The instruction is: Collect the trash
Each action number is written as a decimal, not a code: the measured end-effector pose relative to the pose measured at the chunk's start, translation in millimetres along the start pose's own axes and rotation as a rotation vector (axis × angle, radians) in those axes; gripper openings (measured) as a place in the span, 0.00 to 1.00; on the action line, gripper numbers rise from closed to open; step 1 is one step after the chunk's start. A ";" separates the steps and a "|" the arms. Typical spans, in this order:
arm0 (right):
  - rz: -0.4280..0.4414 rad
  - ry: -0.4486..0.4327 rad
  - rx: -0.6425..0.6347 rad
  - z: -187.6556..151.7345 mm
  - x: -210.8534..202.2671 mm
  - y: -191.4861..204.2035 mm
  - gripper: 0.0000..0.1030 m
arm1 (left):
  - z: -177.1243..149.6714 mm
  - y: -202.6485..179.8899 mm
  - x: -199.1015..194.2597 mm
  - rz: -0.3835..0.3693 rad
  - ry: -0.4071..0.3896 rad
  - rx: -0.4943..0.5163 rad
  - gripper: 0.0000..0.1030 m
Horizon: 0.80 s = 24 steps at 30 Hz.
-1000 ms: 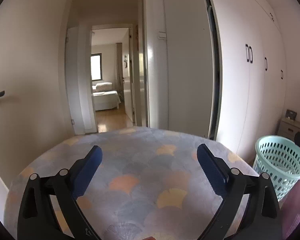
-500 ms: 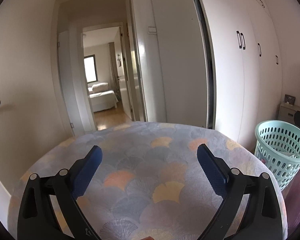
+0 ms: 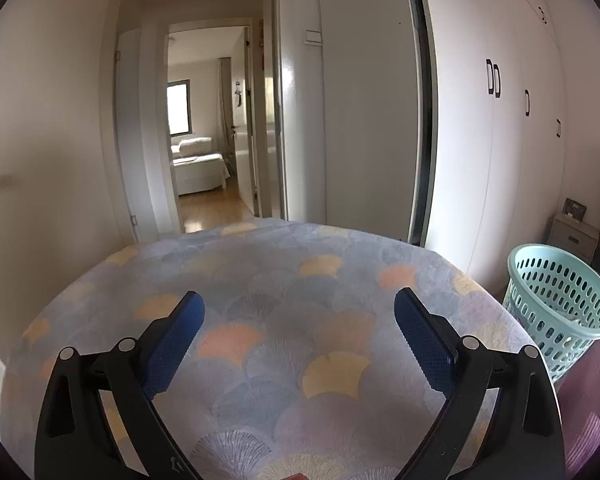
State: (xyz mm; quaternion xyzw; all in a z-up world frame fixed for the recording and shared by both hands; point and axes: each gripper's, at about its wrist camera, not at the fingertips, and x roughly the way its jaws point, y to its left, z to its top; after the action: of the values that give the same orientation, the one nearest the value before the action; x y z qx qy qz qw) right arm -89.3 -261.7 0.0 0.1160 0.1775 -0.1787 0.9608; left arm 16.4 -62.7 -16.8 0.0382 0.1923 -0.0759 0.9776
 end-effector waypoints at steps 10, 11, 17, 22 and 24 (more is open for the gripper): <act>0.001 0.015 -0.008 -1.1 2.9 2.2 0.72 | 0.3 -0.3 -0.1 0.002 -0.002 0.003 0.90; 0.003 0.016 -0.007 -1.2 3.1 1.8 0.72 | 0.3 -0.2 0.0 0.002 -0.002 0.003 0.90; 0.005 0.015 -0.008 -0.4 3.7 2.0 0.72 | 0.1 -0.2 0.5 0.003 -0.001 0.005 0.90; 0.003 0.018 -0.014 -1.9 5.5 0.8 0.72 | 0.5 -0.3 0.1 0.003 -0.002 0.005 0.90; 0.000 0.024 -0.016 -4.1 7.4 -0.4 0.72 | 0.5 -0.3 0.1 0.003 -0.002 0.006 0.90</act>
State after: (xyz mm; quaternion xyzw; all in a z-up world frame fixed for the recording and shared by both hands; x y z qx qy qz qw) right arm -84.2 -263.1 -6.7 0.1105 0.1904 -0.1760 0.9595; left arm 16.6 -63.1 -16.4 0.0412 0.1912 -0.0752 0.9778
